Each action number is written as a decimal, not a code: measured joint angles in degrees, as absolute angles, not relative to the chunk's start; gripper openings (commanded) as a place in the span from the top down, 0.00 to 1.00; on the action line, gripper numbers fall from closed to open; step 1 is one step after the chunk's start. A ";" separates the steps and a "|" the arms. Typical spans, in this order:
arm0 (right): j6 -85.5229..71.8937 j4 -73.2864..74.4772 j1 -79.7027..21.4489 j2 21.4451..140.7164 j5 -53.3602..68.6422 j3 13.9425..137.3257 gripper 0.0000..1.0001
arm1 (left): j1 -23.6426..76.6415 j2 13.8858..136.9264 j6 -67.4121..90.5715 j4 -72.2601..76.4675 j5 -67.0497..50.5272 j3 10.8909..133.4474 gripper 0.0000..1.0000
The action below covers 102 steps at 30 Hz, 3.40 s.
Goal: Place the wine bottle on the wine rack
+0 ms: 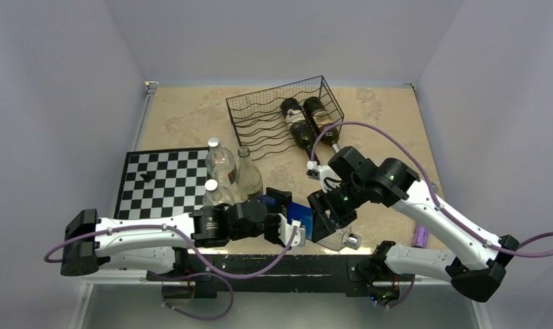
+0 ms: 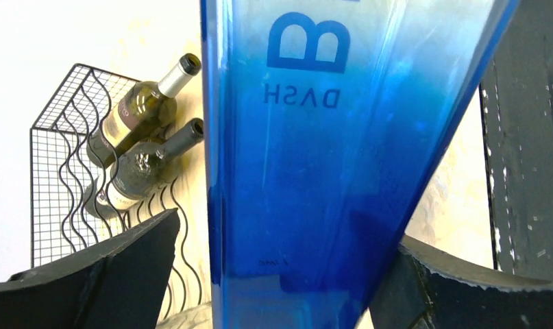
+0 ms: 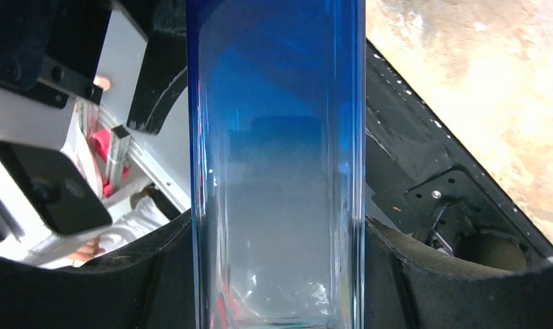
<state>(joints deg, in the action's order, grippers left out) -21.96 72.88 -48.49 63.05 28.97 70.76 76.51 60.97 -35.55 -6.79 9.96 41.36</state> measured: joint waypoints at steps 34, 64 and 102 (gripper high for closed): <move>-32.62 50.59 -48.77 52.25 1.37 49.95 1.00 | 75.42 38.26 -5.08 -20.67 18.90 58.17 0.01; -31.97 32.36 -45.78 73.91 -0.49 57.84 1.00 | 75.40 29.71 2.57 -33.95 23.24 60.66 0.01; -38.00 -32.21 -39.99 101.30 -6.04 44.36 1.00 | 75.40 30.52 3.92 -37.43 23.00 62.92 0.01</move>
